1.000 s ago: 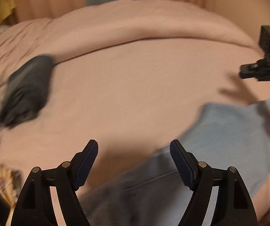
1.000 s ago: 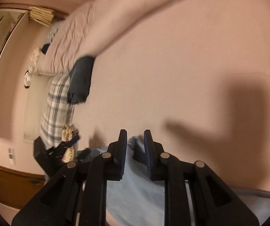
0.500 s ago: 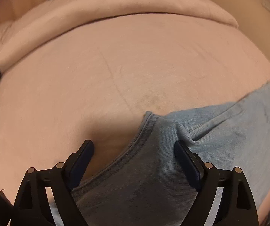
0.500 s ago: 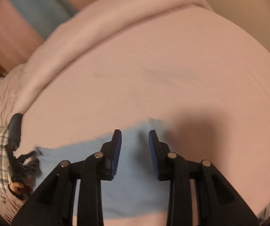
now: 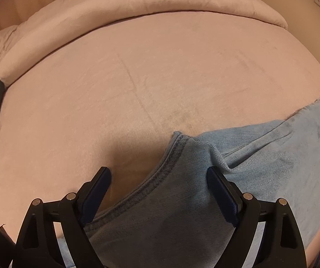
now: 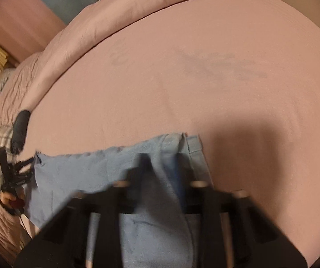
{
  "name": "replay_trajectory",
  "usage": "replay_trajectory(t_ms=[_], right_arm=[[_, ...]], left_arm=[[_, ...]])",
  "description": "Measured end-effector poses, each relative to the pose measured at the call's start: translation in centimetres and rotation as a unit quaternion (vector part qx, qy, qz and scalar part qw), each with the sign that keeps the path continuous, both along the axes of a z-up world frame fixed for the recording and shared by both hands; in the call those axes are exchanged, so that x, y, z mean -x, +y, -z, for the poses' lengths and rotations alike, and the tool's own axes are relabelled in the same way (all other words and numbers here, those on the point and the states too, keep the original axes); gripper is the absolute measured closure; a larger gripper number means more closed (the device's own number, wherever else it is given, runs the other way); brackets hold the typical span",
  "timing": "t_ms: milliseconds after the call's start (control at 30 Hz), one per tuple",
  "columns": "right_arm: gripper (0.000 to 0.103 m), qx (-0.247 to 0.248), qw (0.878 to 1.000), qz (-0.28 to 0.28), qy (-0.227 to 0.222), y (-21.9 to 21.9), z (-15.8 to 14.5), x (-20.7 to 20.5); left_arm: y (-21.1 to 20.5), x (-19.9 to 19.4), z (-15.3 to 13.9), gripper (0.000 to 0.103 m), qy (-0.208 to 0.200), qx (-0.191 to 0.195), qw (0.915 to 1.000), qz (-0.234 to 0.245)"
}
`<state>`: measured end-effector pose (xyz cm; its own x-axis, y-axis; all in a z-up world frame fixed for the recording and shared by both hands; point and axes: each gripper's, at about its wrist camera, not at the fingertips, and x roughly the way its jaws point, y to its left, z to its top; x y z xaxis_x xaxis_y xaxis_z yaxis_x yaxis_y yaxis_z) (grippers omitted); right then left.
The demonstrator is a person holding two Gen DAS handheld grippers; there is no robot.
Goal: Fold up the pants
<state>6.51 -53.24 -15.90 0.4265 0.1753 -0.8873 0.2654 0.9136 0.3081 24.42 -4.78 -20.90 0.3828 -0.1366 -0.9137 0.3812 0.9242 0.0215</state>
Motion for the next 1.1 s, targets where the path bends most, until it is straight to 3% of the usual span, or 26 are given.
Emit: replay_trajectory(t_ms=[133, 300, 433, 567, 667, 700, 767, 867, 900, 967, 1033, 1100], right_arm=[[0.097, 0.060, 0.998, -0.022, 0.004, 1.7, -0.7, 1.4], [0.097, 0.106, 0.994, 0.011, -0.012, 1.7, -2.7, 2.2], [0.096, 0.158, 0.987, 0.031, 0.015, 2.7, -1.8, 1.7], [0.095, 0.176, 0.982, 0.029, 0.057, 2.1, 0.6, 1.5], [0.087, 0.180, 0.982, 0.017, 0.053, 1.8, 0.2, 1.5], [0.077, 0.195, 0.979, 0.023, 0.059, 1.8, -0.6, 1.6], [0.075, 0.231, 0.972, 0.022, 0.036, 2.6, -3.2, 2.2], [0.071, 0.197, 0.979, -0.051, -0.033, 6.1, -6.4, 1.8], [0.070, 0.166, 0.978, -0.110, -0.057, 8.6, -7.0, 1.2], [0.072, 0.121, 0.966, -0.210, -0.086, 13.5, -7.0, -0.3], [0.072, 0.094, 0.946, -0.297, -0.090, 18.7, -5.9, -2.5], [0.074, 0.102, 0.926, -0.354, -0.078, 22.8, -4.1, -4.7]], left_arm=[[0.0, 0.5, -0.1, 0.014, 0.001, -0.002, 1.0000, 0.008], [0.2, -0.3, -0.2, 0.014, 0.006, 0.006, 0.9999, 0.008], [1.2, -2.1, -0.9, 0.014, 0.004, 0.024, 0.9994, -0.026], [1.3, -4.0, 0.4, 0.008, 0.026, 0.020, 0.9981, -0.052], [1.1, -3.2, -0.7, 0.009, -0.011, 0.002, 0.9994, -0.033], [1.1, -2.9, -1.2, 0.009, -0.021, 0.002, 0.9992, -0.033], [1.6, -2.0, -2.5, 0.009, -0.048, -0.001, 0.9983, -0.033], [1.6, -0.6, -3.7, 0.009, -0.063, 0.011, 0.9978, -0.017], [1.3, -0.1, -4.0, 0.009, -0.063, 0.018, 0.9978, -0.009], [0.6, 0.7, -4.0, 0.009, -0.058, 0.033, 0.9977, 0.011], [-0.5, 0.9, -3.5, 0.009, -0.048, 0.039, 0.9976, 0.031], [-1.5, 0.9, -2.4, 0.009, -0.042, 0.015, 0.9980, 0.045]])
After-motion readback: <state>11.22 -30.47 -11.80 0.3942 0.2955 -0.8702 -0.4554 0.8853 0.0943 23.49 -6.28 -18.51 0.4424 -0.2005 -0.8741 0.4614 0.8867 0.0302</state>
